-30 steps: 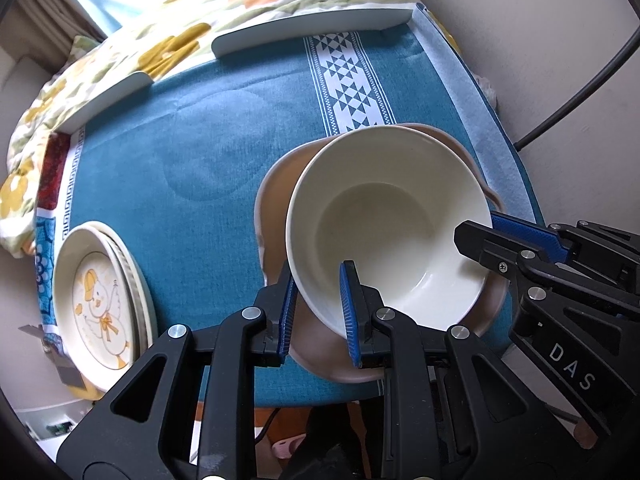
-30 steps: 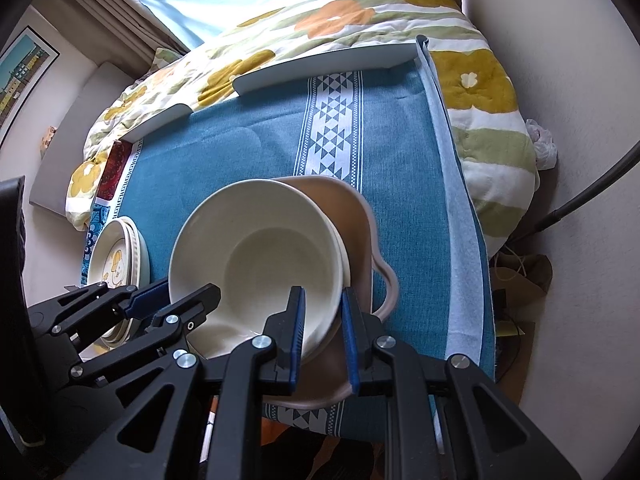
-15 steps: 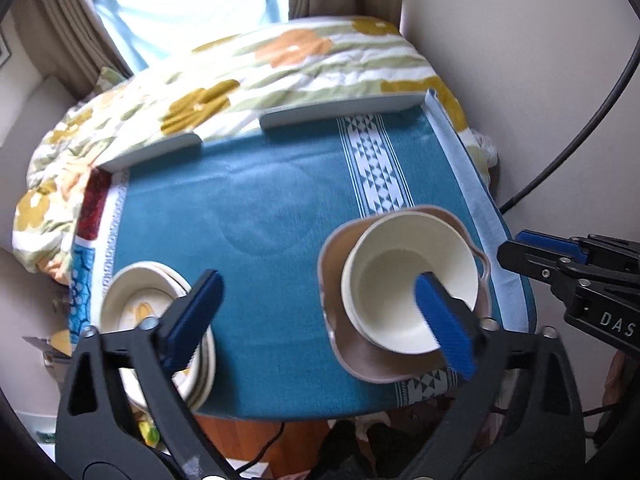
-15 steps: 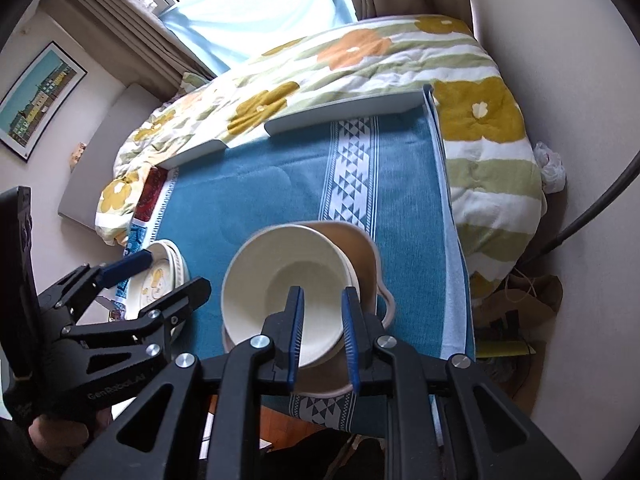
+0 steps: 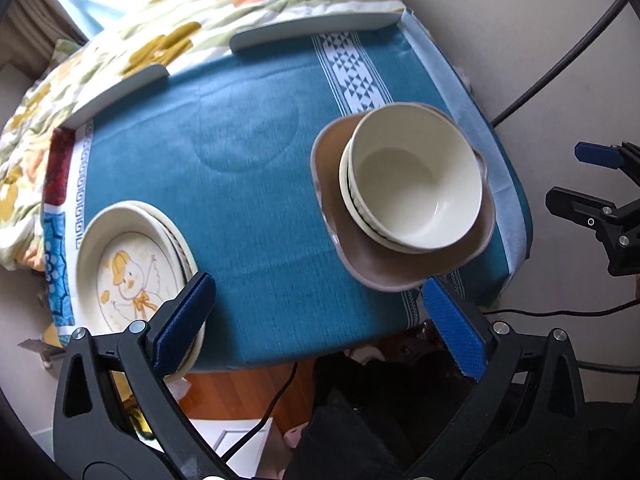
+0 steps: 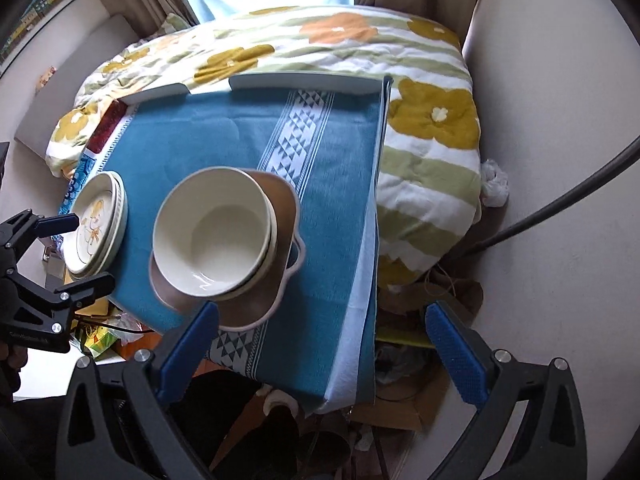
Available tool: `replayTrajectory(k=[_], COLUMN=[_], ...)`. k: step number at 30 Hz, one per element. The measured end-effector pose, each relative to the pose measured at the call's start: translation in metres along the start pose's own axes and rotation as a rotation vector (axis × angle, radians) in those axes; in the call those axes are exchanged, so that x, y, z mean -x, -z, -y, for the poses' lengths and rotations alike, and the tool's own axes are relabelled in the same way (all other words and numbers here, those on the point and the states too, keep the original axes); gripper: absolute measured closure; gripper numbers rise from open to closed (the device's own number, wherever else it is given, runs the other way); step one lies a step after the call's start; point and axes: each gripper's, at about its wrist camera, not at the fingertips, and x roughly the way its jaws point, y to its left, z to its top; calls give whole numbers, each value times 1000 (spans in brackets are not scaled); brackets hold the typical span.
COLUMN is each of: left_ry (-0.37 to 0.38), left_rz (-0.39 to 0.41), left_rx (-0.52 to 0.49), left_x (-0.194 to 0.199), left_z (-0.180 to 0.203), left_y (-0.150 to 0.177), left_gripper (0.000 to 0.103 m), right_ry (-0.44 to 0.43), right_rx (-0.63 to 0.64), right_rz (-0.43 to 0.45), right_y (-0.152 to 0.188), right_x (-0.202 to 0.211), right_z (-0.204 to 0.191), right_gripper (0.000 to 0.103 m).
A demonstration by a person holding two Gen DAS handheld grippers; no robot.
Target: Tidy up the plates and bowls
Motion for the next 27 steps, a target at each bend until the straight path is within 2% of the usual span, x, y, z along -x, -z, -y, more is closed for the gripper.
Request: replayTrajectory(k=[5,7,8,13,17,19,20,22,24,27], left_ry=[17,44,54,105,145,183,194,214,246,236], left_rz=[-87,-113,-125,-192,-244,-252,-254,-249,-238,-211], left_rx=[-27,-38,-46,-69,-93,-92,-98,-113,-127,-155], left_x=[-33,-42,-47,-70,-88,-93,-95,-98,-99,-99], left_z=[-2,-5,-6,-9,-6,-5,-4,0,4,7], left_y=[-7,-12,-14,-24,-24,-25,-25,-26,-25,-24], left_gripper=[1,5,7,27,41,53,56,73,84,84], right_ry=[9,16,12,-4,-48,-76,-88,-115,-132,-139], right_rx=[34,54,63,86,102,106,113,123,133,135], right_rz=[-94,-128,-148,-243,-300,-315,-318,-320,-313,-296], right_y=[0,-2,-2,-6,-2,-1,0,1,4,9], right_x=[-37,-49,-55,-86,-105,-112,-114,-119,-121,-122], right_z=[-4,-9,-12,-21,-26,-28,-30,-33,-35,-35], right_gripper=[2,15,18,43,52,63,67,75,81,81])
